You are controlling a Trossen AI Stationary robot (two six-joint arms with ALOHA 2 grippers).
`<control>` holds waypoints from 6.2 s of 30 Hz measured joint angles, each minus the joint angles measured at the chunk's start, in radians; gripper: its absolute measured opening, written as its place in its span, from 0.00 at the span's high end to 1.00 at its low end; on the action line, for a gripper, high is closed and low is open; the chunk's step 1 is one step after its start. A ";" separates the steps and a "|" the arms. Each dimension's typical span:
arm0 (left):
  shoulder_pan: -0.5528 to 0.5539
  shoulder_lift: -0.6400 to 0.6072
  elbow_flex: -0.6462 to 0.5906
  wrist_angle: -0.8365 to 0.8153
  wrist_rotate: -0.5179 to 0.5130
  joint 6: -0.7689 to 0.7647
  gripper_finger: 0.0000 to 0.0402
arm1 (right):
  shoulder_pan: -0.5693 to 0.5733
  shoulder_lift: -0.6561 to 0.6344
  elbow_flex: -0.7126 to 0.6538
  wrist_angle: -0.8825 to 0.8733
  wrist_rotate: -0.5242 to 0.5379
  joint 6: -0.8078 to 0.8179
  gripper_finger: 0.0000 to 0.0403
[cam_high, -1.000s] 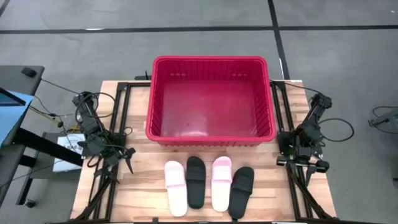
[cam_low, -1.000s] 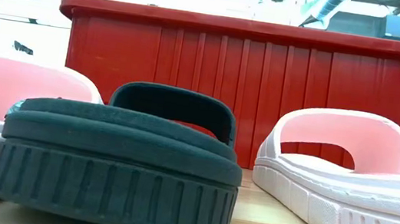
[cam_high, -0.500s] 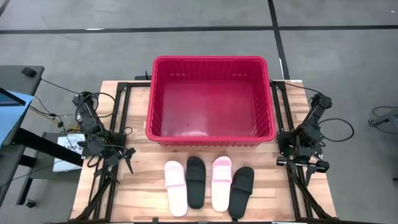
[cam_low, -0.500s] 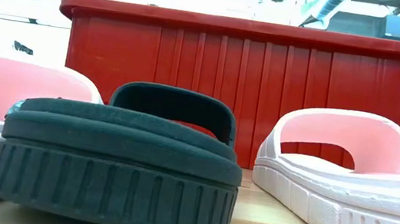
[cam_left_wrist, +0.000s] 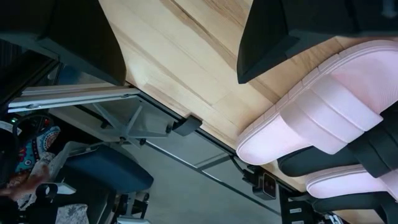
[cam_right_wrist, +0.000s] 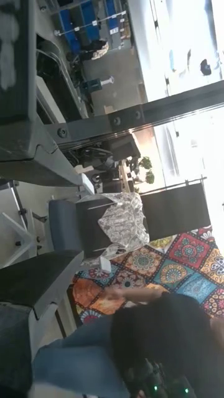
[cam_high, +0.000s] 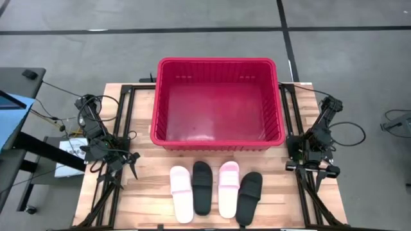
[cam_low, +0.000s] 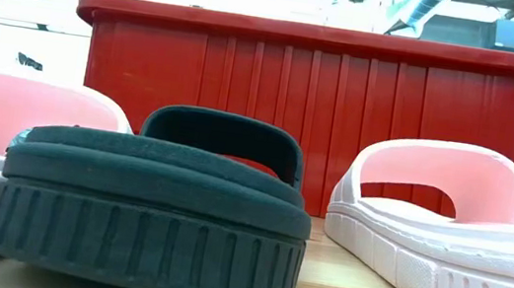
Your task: Pick and place slides into bin
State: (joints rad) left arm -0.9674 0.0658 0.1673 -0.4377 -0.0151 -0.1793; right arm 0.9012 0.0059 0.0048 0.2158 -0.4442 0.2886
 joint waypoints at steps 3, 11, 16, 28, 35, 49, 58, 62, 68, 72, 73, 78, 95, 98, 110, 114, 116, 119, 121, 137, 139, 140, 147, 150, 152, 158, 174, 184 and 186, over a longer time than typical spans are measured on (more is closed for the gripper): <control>0.000 0.000 0.000 0.011 -0.003 0.019 0.26 | 0.000 0.000 0.000 0.000 0.000 0.000 0.59; 0.000 0.000 0.000 0.293 -0.162 0.079 0.26 | 0.000 0.000 0.000 0.000 0.000 0.000 0.59; 0.001 -0.001 0.000 0.375 -0.437 0.165 0.26 | 0.000 0.000 0.000 0.000 0.000 0.000 0.59; 0.036 0.000 0.000 0.515 -0.620 -0.040 0.26 | 0.000 0.000 0.000 0.000 0.000 0.000 0.59; 0.037 0.000 0.000 0.627 -0.621 -0.295 0.26 | 0.000 0.000 0.000 0.000 0.000 0.000 0.59; 0.037 0.002 -0.001 0.683 -0.606 -0.533 0.26 | 0.000 0.000 0.000 0.000 0.000 0.000 0.59; 0.019 0.189 0.062 0.802 -0.419 -0.501 0.26 | 0.000 0.000 0.000 0.000 0.000 0.000 0.59; -0.002 0.311 0.173 0.651 -0.408 -0.521 0.26 | 0.000 0.000 0.000 0.000 0.000 0.000 0.59; -0.026 0.488 0.422 0.272 -0.434 -0.524 0.26 | 0.000 0.000 0.000 0.000 0.000 0.000 0.59; -0.027 0.605 0.601 0.016 -0.470 -0.524 0.26 | 0.000 0.000 0.000 0.000 0.000 0.000 0.59; -0.027 0.633 0.645 -0.039 -0.478 -0.523 0.26 | 0.000 0.000 0.000 0.000 0.000 0.000 0.59; -0.027 0.765 0.846 -0.280 -0.555 -0.501 0.26 | 0.000 0.000 0.000 0.000 0.000 0.000 0.59; -0.026 0.935 0.990 -0.473 -0.758 -0.479 0.26 | 0.000 0.000 0.000 0.000 0.000 0.000 0.59; -0.026 0.935 0.990 -0.474 -0.756 -0.477 0.26 | 0.000 0.000 0.000 0.000 0.000 0.000 0.59; -0.027 0.979 0.989 -0.542 -0.431 -0.535 0.26 | 0.000 0.000 0.000 0.000 0.000 0.000 0.59; -0.027 1.025 0.989 -0.483 -0.334 -0.550 0.26 | 0.000 0.000 0.000 0.000 0.000 0.000 0.59; -0.027 1.036 0.988 -0.468 -0.313 -0.578 0.26 | 0.000 0.000 0.000 0.000 0.000 0.000 0.59; -0.027 1.041 0.988 -0.452 -0.293 -0.629 0.26 | 0.000 0.000 0.000 0.000 0.000 0.000 0.59; -0.029 1.041 0.988 -0.452 -0.280 -0.659 0.26 | 0.000 0.000 0.000 0.000 0.000 0.000 0.59; -0.048 1.074 0.989 -0.625 -0.336 -0.728 0.26 | 0.000 0.000 0.000 -0.002 0.000 0.000 0.59; -0.048 1.098 0.989 -0.685 -0.339 -0.722 0.26 | 0.000 0.000 0.000 -0.002 0.000 0.000 0.59; -0.048 1.115 0.989 -0.720 -0.338 -0.718 0.26 | 0.000 0.000 0.000 -0.002 0.000 0.000 0.59; -0.016 1.273 0.988 -0.666 -0.291 -0.667 0.26 | 0.000 0.000 0.000 -0.006 0.000 0.000 0.59; -0.001 1.321 0.988 -0.572 -0.301 -0.657 0.26 | 0.000 0.000 0.000 -0.006 0.000 0.000 0.59; 0.010 1.345 0.989 -0.519 -0.337 -0.655 0.26 | 0.000 0.000 0.000 -0.006 0.000 0.000 0.59; 0.084 1.442 0.989 -0.418 -0.419 -0.665 0.26 | 0.000 0.000 0.000 -0.006 0.000 0.000 0.59; 0.293 1.739 1.258 -0.455 -0.411 -0.676 0.26 | 0.000 0.000 0.000 -0.006 0.000 0.000 0.59; 0.296 1.888 1.388 -0.653 -0.341 -0.670 0.26 | 0.000 0.000 0.000 -0.006 0.000 0.000 0.59; 0.294 1.908 1.398 -0.659 -0.307 -0.669 0.26 | 0.000 0.000 0.000 -0.007 0.000 0.000 0.59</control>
State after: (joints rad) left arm -0.6731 1.9742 1.5650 -1.0970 -0.3225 -0.8486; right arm 0.9012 0.0059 0.0048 0.2092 -0.4442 0.2886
